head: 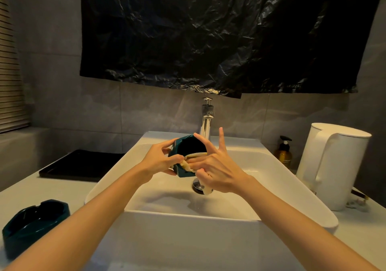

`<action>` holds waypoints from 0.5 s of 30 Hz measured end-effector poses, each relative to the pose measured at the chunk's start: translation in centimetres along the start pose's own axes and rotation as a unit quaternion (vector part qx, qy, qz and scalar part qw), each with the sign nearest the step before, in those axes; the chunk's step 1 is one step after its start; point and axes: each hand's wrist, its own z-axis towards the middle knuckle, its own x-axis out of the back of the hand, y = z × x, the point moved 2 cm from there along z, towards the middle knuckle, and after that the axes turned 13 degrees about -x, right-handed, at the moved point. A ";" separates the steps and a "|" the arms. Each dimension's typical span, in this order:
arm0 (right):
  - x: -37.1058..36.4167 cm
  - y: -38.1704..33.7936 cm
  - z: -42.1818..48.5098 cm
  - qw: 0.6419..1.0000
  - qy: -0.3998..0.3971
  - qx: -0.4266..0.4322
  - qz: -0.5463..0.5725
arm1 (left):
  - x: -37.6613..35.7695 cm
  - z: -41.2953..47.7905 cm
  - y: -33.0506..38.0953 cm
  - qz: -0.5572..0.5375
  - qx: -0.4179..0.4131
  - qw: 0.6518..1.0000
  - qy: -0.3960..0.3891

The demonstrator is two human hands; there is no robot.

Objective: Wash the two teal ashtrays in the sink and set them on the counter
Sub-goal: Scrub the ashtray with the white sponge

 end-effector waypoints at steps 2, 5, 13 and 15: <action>0.0 0.1 -0.1 1.000 -0.008 0.007 -0.026 | 0.0 -0.1 0.0 -0.001 -0.002 1.000 -0.002; -0.6 0.2 -0.2 0.991 -0.010 0.061 -0.119 | 0.1 -0.2 0.1 -0.005 -0.007 1.000 -0.023; -1.3 0.6 -0.4 0.978 -0.027 0.094 -0.185 | 0.1 -0.3 -0.1 0.000 -0.001 0.999 -0.045; -0.8 1.1 -0.1 0.974 -0.025 0.101 -0.202 | 0.2 -0.2 0.0 -0.007 0.002 0.999 -0.037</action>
